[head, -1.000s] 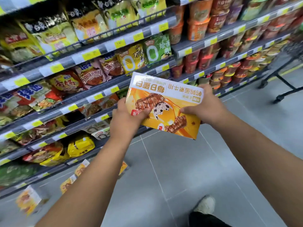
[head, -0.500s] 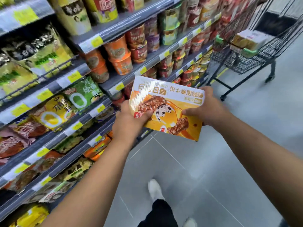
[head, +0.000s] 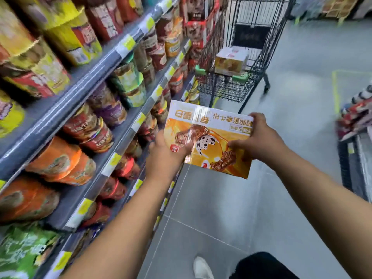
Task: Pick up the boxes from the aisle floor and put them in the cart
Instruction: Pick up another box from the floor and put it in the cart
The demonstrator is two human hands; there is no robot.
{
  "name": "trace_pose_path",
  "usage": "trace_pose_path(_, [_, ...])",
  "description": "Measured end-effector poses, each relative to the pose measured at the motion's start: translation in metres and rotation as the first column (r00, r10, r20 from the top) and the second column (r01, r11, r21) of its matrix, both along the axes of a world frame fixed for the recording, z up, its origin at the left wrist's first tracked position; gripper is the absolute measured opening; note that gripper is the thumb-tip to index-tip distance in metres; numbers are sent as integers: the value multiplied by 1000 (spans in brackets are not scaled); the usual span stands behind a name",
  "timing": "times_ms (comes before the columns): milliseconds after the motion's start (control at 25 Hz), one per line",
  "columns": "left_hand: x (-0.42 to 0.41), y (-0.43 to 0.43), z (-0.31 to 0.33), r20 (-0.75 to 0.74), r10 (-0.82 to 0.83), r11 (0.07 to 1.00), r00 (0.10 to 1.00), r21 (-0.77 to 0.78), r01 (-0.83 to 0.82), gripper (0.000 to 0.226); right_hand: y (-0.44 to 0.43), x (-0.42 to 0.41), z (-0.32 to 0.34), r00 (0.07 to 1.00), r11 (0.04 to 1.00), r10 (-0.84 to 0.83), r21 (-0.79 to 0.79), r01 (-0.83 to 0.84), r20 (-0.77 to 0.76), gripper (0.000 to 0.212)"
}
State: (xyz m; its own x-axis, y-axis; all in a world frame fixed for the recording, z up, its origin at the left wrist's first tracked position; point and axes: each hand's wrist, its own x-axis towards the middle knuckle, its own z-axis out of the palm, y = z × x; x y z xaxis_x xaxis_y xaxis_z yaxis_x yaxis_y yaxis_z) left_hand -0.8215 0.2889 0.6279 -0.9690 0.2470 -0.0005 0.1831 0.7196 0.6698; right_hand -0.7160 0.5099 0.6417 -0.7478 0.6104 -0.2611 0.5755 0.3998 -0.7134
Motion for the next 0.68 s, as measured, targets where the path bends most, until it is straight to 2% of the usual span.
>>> trace_pose_path(240, [-89,120,-3,-43,-125,992,991,-38,123,82,108,-63,0,997,997,-79,26,78,4,91])
trace_pose_path(440, [-153,232,-4,-25,-107,994,994,-26,106,80,219,-129,6,997,996,-76,43,76,14,92])
trace_pose_path(680, [-228,325,2,-6,-131,990,991,-45,131,82,309,-203,7,996,996,-79,31,78,33,96])
